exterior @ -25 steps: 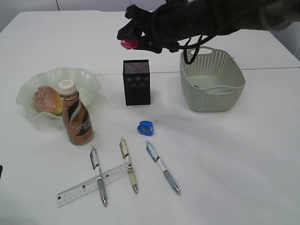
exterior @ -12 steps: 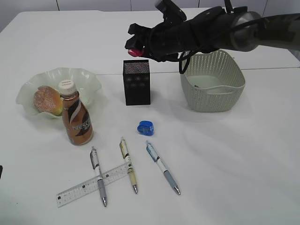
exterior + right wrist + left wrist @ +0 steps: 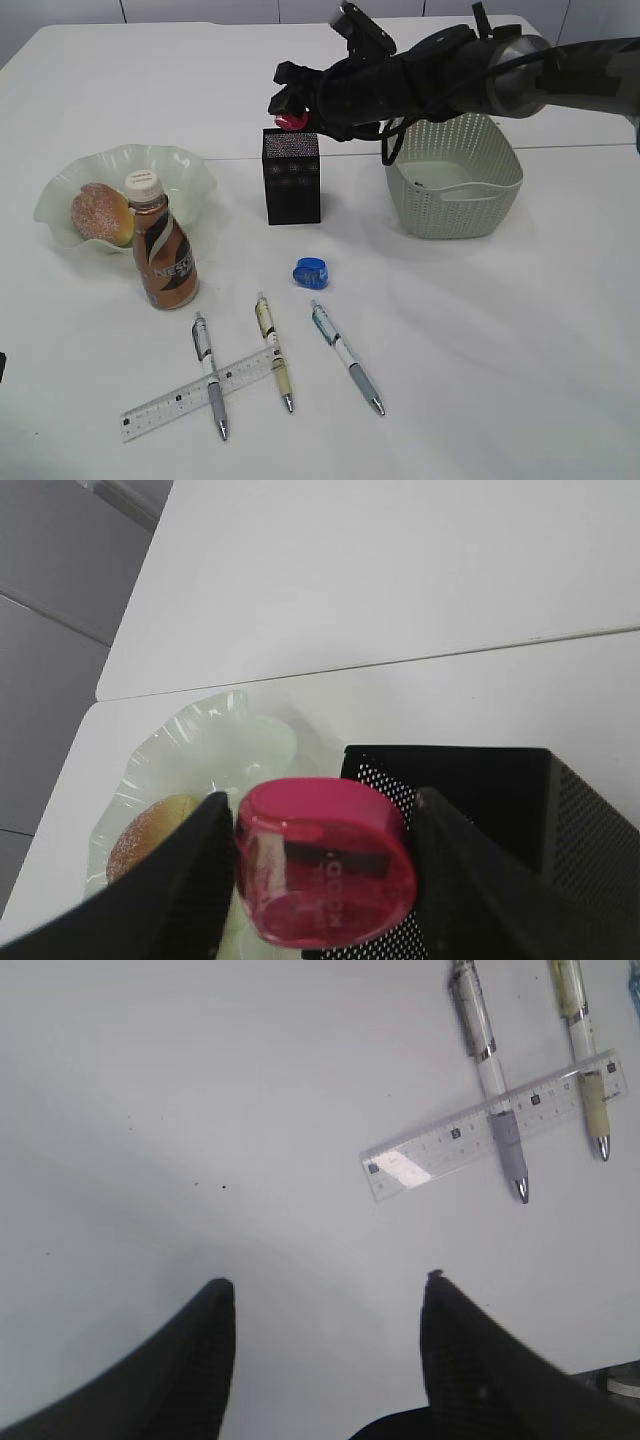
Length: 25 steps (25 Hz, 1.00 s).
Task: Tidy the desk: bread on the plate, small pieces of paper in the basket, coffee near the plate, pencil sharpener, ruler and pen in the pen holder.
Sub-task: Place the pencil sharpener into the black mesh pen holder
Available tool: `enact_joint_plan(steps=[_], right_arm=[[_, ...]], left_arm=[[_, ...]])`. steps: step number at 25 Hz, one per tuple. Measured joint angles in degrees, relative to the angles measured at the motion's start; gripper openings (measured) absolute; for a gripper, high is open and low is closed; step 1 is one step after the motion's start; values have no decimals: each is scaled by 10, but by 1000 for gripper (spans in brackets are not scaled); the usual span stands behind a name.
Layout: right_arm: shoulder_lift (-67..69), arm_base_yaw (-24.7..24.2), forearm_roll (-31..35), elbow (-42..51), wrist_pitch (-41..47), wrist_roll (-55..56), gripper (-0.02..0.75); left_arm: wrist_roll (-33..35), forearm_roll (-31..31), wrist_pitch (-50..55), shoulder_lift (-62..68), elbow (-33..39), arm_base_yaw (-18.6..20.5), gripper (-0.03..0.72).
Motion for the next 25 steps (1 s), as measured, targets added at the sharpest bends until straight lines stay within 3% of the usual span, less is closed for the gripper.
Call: enact_joint_plan(steps=[6, 10, 13, 21, 25], right_arm=[[0, 0, 0, 0, 0, -1, 472], [-3, -1, -4, -1, 11, -1, 482], [-24, -1, -45, -1, 46, 10, 482], [-121, 7, -413, -6, 248, 287, 463], [-142, 23, -514, -6, 332, 309, 447]], left_arm=[[0, 0, 0, 0, 0, 0, 434], [0, 0, 0, 0, 0, 0, 434], [0, 0, 0, 0, 0, 0, 434], [0, 0, 0, 0, 0, 0, 434], [0, 0, 0, 0, 0, 0, 434]])
